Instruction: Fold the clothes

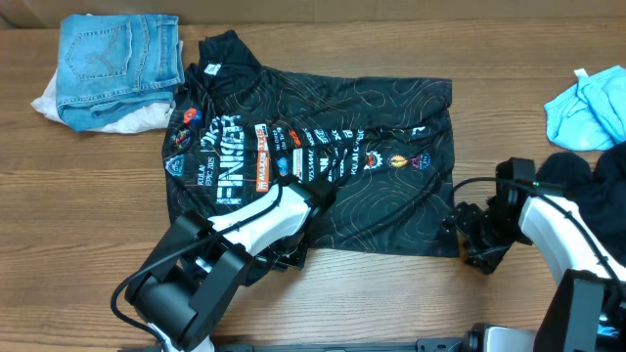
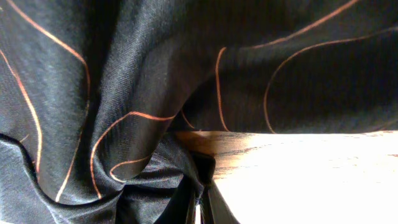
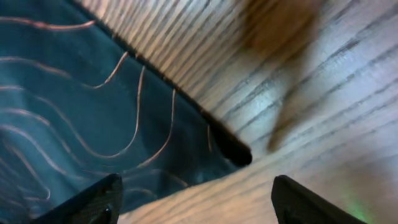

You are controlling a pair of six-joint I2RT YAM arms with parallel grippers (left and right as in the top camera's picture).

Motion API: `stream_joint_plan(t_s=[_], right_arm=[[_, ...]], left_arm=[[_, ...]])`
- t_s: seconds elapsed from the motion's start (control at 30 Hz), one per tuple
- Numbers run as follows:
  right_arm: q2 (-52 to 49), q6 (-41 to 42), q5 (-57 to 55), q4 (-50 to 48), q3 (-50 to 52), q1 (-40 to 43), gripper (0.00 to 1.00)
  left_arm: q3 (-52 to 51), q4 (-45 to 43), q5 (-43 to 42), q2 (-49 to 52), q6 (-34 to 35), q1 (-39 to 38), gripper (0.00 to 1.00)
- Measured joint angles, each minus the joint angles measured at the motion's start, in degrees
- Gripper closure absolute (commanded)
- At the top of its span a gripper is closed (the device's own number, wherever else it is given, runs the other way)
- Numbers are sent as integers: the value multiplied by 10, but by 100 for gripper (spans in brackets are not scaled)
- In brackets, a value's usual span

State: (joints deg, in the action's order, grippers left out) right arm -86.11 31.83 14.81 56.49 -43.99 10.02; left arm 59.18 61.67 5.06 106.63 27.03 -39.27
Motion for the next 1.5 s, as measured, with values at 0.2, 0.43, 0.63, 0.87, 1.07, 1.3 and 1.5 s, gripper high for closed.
stream_joint_plan(t_s=[0.2,0.43,0.63,0.87,1.07,1.3,1.5], right_arm=[[0,29,2,-45,45,0,28],[10,56,5,-54,58,0,48],[10,61,12,-61,62,0,61],[10,71,19,-90,66,0,77],[10,72,16,-101,66,0,96],[10,78,9,-99,66,0,96],[10,85,-3,-85,62,0,96]], left_arm=[[0,0,0,0,0,0,96],[0,0,0,0,0,0,96],[0,1,-1,0,0,0,96],[0,2,-1,0,0,0,96],[0,2,-1,-1,0,0,96],[0,42,-2,-18,0,0,96],[29,109,-2,-114,0,0,96]])
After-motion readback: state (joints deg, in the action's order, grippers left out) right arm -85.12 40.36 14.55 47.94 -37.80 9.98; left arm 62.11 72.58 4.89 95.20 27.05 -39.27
